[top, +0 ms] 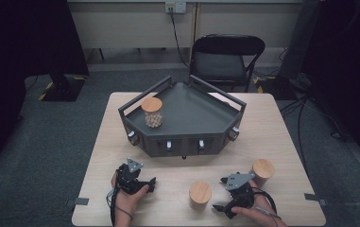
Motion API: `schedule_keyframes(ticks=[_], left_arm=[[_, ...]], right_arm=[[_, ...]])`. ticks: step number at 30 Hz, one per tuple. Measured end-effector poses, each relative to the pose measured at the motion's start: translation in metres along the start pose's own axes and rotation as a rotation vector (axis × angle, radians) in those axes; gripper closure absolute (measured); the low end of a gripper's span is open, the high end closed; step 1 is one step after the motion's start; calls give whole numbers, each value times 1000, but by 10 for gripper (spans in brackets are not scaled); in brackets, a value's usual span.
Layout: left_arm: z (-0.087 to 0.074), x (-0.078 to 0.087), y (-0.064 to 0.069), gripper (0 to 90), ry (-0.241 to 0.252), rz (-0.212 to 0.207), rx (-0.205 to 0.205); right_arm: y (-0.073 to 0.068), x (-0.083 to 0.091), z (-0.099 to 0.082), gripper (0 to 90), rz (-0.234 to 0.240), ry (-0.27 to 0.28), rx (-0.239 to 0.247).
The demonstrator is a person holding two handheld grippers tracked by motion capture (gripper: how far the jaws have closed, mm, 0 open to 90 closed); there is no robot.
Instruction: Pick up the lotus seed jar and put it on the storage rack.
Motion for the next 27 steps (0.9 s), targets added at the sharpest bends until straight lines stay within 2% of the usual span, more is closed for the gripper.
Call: schedule_keyframes(ticks=[5,27], left_arm=[[-5,1,-1,0,23,-7,-12],[-5,1,0,0,23,1,-8]], right_arm=[[0,0,0,0,0,0,0],[0,0,0,0,0,0,-1]])
Point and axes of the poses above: each handheld gripper's, and its own axes: x roughly backward along the jaws, z roughly out of its top, y roughly to its right, the point moved 6 cm from there along -x, roughly forward along the jaws, and after that the axes turned 9 degrees about y, right-handed, at the moved point
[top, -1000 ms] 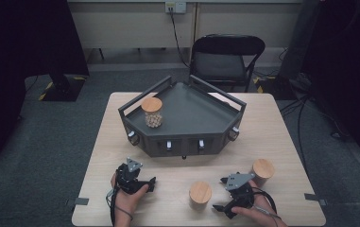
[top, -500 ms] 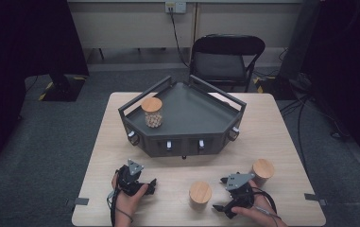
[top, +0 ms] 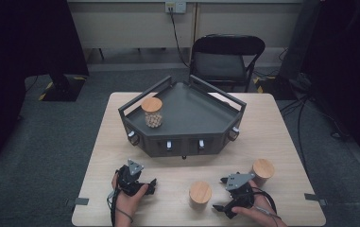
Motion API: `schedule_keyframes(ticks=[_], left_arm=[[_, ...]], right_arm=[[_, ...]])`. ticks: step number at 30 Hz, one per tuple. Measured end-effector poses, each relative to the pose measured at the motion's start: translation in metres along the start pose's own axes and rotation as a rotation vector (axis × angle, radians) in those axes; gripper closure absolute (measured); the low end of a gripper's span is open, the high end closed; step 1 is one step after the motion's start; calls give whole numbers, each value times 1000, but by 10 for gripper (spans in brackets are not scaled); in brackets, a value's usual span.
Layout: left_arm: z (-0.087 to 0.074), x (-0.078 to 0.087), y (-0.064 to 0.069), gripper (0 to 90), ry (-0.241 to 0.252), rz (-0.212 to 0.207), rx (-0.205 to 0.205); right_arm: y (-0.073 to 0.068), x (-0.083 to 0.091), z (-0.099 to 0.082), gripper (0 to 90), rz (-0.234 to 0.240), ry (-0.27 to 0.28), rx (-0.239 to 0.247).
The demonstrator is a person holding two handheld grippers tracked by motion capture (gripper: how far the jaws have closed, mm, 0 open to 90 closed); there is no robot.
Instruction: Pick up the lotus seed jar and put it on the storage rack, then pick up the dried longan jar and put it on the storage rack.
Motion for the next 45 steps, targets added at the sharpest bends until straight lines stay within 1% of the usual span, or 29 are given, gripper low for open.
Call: schedule_keyframes(ticks=[40,45], left_arm=[[0,0,0,0,0,-1,-1],[0,0,0,0,0,-1,-1]], right_arm=[[-1,0,0,0,-3,0,-1],[-1,-1,1,0,9,-1,7]])
Point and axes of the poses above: each handheld gripper's, and its own axes: x roughly backward along the jaws, z roughly out of its top, y roughly to its right, the point moved 6 cm from there along -x, roughly forward along the jaws, and after that the axes turned 9 degrees about y, right-handed, at the moved point
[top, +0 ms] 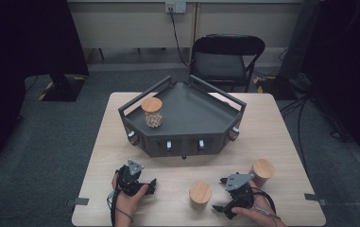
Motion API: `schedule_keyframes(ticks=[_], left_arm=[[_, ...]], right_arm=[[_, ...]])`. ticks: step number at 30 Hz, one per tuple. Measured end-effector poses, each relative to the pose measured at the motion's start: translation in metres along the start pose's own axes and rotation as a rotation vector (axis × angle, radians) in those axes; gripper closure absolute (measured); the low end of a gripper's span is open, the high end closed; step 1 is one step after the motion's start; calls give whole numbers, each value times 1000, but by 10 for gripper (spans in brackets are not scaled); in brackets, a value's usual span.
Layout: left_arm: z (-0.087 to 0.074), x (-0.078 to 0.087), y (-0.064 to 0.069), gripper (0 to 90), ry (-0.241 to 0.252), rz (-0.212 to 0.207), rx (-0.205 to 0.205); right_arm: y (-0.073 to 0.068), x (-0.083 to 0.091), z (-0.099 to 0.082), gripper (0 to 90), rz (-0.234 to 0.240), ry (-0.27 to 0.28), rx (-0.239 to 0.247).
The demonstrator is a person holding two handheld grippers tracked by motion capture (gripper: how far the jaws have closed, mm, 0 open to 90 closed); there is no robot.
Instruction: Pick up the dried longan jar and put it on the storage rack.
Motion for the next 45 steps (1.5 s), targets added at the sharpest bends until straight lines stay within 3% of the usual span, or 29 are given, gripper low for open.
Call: schedule_keyframes(ticks=[21,34,45], left_arm=[[0,0,0,0,0,0,1],[0,0,0,0,0,0,1],[0,0,0,0,0,0,0]], right_arm=[[-5,-4,5,12,41,0,20],[-5,-7,11,10,74,49,-1],[-13,-20,18,7,91,83,1]])
Point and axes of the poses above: each handheld gripper's, and its own axes: x roughly backward along the jaws, z roughly out of its top, y roughly to its right, the point moved 6 cm from there along -x, roughly forward along the jaws, and after that the axes turned 9 degrees about y, right-handed, at the moved point
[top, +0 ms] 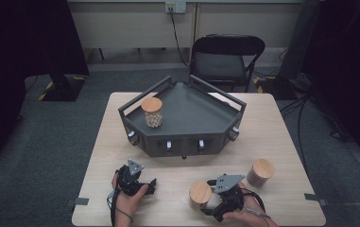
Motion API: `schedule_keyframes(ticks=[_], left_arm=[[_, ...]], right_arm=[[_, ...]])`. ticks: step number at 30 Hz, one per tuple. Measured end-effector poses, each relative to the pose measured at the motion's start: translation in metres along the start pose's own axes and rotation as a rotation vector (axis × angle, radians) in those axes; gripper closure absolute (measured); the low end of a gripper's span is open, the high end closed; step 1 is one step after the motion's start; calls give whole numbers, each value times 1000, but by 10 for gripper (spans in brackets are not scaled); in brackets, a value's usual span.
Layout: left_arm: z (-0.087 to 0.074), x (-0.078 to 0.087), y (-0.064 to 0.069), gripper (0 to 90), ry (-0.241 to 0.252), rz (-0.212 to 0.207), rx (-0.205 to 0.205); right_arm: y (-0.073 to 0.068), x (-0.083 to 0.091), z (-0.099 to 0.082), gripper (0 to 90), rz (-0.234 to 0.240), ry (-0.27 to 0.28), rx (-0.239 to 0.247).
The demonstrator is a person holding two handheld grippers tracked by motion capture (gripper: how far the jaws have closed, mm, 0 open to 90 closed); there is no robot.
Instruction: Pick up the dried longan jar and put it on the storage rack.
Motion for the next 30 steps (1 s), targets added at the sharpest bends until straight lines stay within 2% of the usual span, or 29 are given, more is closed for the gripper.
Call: schedule_keyframes(ticks=[10,14,30], left_arm=[[0,0,0,0,0,-2,-1],[0,0,0,0,0,-2,-2],[0,0,0,0,0,-2,-2]], right_arm=[[-1,-10,2,17,9,13,-15],[0,-10,-1,56,11,43,-21],[3,-12,-4,199,51,79,-12]])
Point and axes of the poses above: each handheld gripper's, and its own axes: x roughly backward along the jaws, z roughly out of its top, y roughly to its right, the point moved 6 cm from there along -x, roughly forward along the jaws, and after that the axes turned 9 degrees about y, right-handed, at the moved point
